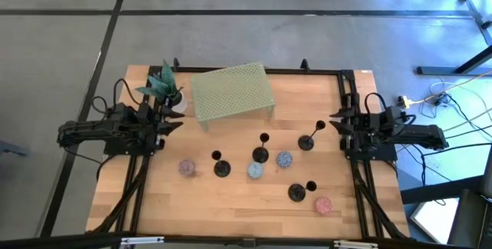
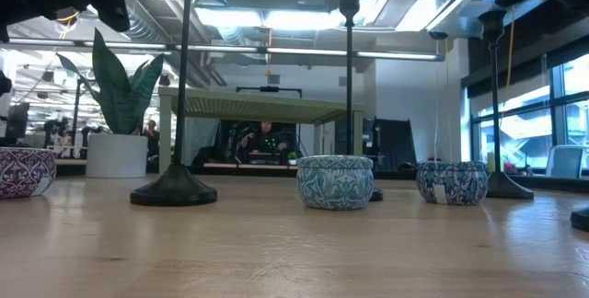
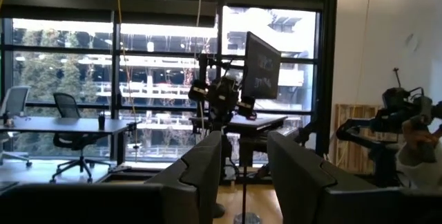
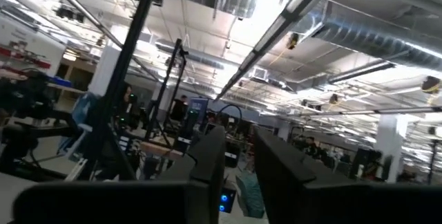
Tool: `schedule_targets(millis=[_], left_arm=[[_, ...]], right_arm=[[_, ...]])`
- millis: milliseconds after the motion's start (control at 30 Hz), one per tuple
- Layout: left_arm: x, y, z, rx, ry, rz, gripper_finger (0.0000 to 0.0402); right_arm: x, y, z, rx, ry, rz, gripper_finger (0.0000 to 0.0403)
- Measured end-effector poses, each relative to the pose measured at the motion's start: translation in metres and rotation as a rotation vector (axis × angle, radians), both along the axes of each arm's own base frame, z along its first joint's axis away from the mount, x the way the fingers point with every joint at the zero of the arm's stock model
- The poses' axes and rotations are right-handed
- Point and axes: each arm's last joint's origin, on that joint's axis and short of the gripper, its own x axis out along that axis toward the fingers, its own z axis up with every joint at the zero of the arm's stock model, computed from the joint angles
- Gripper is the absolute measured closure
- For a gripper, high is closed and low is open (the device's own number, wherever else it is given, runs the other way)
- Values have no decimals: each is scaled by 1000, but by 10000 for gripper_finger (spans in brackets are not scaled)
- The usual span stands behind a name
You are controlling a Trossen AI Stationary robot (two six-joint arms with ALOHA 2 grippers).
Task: Pick & Place candle stick holders
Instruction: Put the black candle holder on the shelf
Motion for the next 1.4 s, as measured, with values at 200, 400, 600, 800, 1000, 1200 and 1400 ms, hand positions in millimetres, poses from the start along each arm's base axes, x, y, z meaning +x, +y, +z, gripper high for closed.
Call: schedule_targets(millis=[200,400,600,800,1000,1200,1400], left_arm=[[5,1,-4,-16,52,12,285],[11,2,-8,-38,109,29,285],[17,2,-8,-46,121,21,285],[19,1,13,23,102,-16,278],[29,0,30,72,143,-69,254],[49,-1,25,27,260,-134,235],[67,-9,12,19,361,-195,230]], right_arm=[[0,-2,-1,61,11,-40,260],[1,-4,-3,105,30,-107,210],[2,-4,-4,106,46,-113,178],[2,-4,-4,106,51,-113,171],[2,-4,-4,106,51,-113,171],[2,-4,-4,106,50,-113,171],[2,-4,-4,106,50,-113,171]])
